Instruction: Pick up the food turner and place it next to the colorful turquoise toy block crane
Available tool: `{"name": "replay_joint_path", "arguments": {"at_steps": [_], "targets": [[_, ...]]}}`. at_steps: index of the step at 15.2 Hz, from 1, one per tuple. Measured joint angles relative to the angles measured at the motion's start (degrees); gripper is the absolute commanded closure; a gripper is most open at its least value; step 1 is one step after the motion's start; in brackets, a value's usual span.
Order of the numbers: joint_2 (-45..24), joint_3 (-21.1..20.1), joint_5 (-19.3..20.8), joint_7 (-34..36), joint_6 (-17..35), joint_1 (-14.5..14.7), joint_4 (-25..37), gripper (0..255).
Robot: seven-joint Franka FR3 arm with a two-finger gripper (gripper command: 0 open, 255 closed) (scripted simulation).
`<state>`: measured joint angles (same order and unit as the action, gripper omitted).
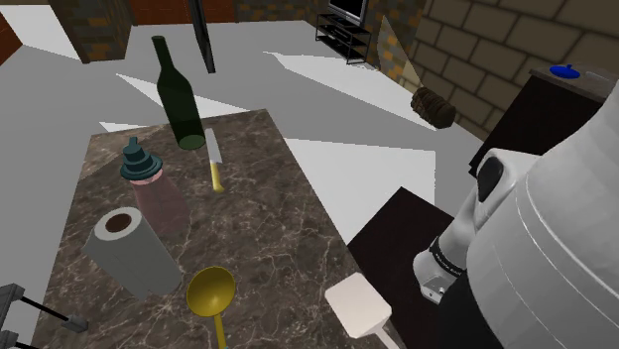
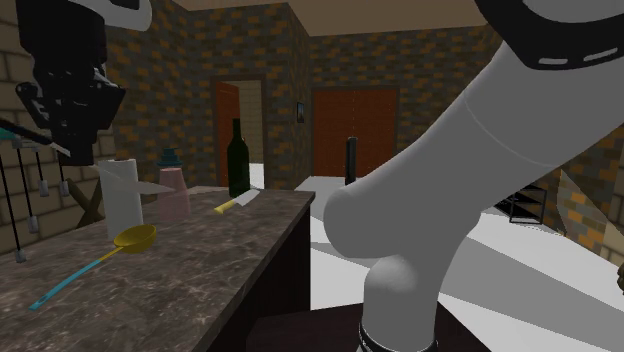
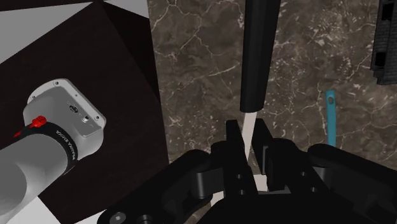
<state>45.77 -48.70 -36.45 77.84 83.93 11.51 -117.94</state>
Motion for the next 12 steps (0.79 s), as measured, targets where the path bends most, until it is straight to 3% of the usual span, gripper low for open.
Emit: {"name": "replay_joint_path", "arguments": {"at_steps": [12], "targets": [[2.26, -3.58, -3.28, -1.96, 7.41, 1.16, -9.15, 255]]}}
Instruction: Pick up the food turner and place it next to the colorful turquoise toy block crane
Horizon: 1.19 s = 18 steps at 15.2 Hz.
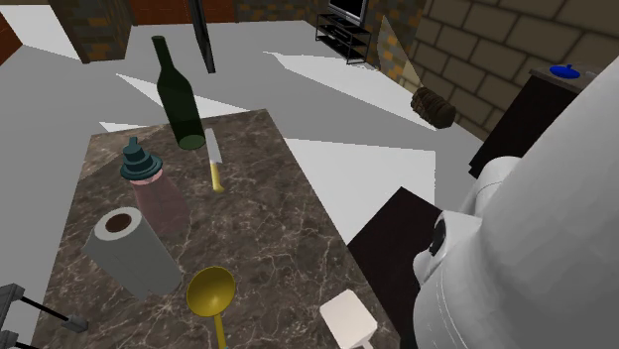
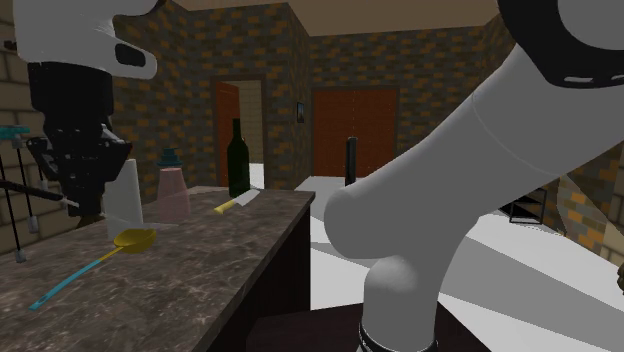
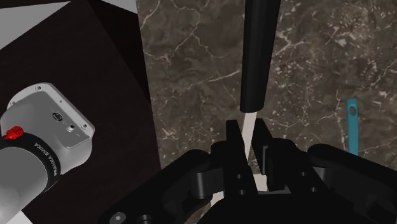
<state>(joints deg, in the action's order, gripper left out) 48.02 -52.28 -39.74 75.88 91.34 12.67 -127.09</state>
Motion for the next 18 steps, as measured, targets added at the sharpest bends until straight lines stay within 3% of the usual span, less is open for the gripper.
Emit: {"name": "replay_joint_path", "arguments": {"at_steps": [18], "targets": [[0.49, -8.16, -6.23, -2.57, 11.66, 0.39, -10.83, 255]]}}
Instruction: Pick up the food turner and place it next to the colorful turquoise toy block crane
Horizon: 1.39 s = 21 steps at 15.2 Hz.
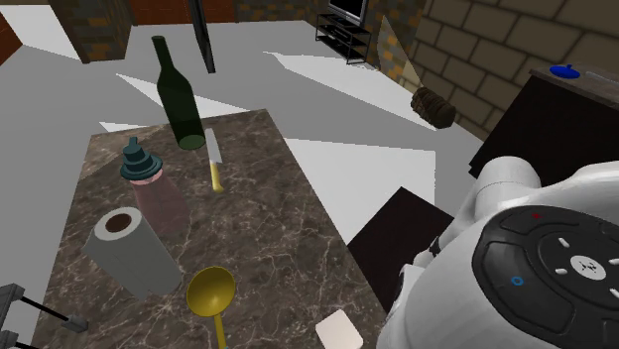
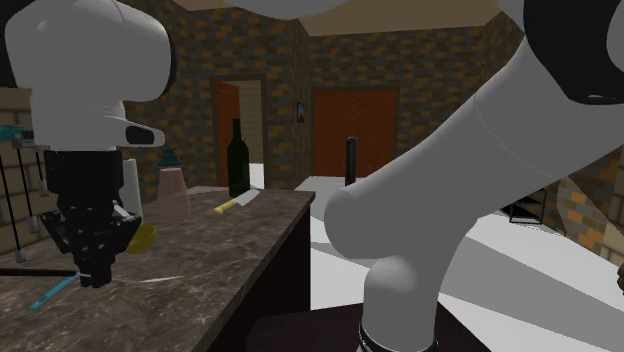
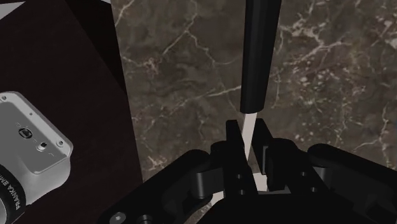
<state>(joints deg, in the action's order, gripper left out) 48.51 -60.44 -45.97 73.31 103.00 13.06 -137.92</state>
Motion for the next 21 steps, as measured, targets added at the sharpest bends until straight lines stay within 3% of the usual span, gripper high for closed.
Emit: {"name": "replay_joint_path", "arguments": {"at_steps": [14, 20, 21], "targets": [[-2.52, -9.7, -5.98, -2.32, 10.23, -2.47, -5.69, 255], [-2.82, -10.51, -6.35, -2.52, 10.95, -2.92, -5.85, 255], [-2.82, -10.51, -6.35, -2.52, 10.95, -2.92, -5.85, 0]]}}
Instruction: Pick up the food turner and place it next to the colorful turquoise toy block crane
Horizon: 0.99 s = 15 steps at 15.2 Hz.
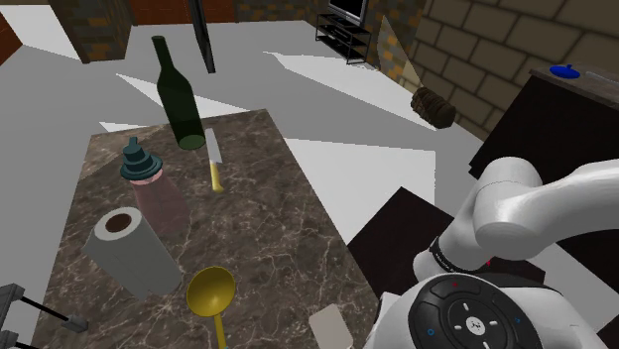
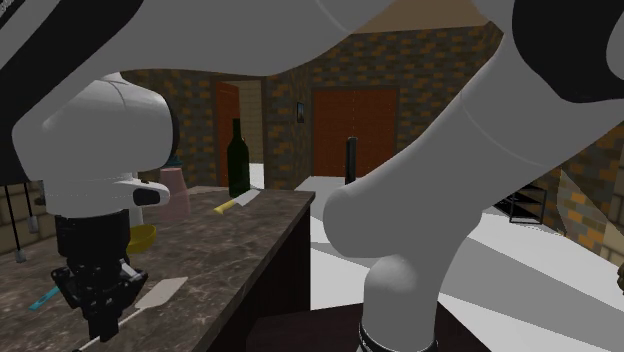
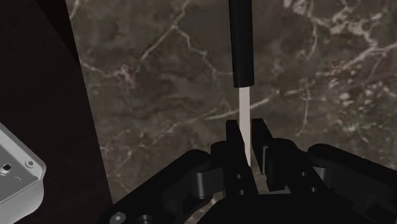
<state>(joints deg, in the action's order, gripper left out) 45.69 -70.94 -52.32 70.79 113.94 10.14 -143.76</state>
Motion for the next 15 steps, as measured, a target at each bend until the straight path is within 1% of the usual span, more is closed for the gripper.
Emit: {"name": "replay_joint_path", "arguments": {"at_steps": [6, 8, 10, 11, 15], "targets": [[0.0, 0.0, 0.0, 0.0, 0.0, 0.0, 0.0, 0], [0.63, 2.19, 1.31, 0.55, -2.05, 0.74, 0.99, 0], [1.64, 5.74, 3.19, 0.84, -5.09, 1.9, 2.0, 0], [1.92, 6.55, 3.67, 1.19, -6.06, 2.22, 2.53, 0], [1.95, 7.18, 4.25, 1.32, -6.83, 2.12, 3.15, 0]]}}
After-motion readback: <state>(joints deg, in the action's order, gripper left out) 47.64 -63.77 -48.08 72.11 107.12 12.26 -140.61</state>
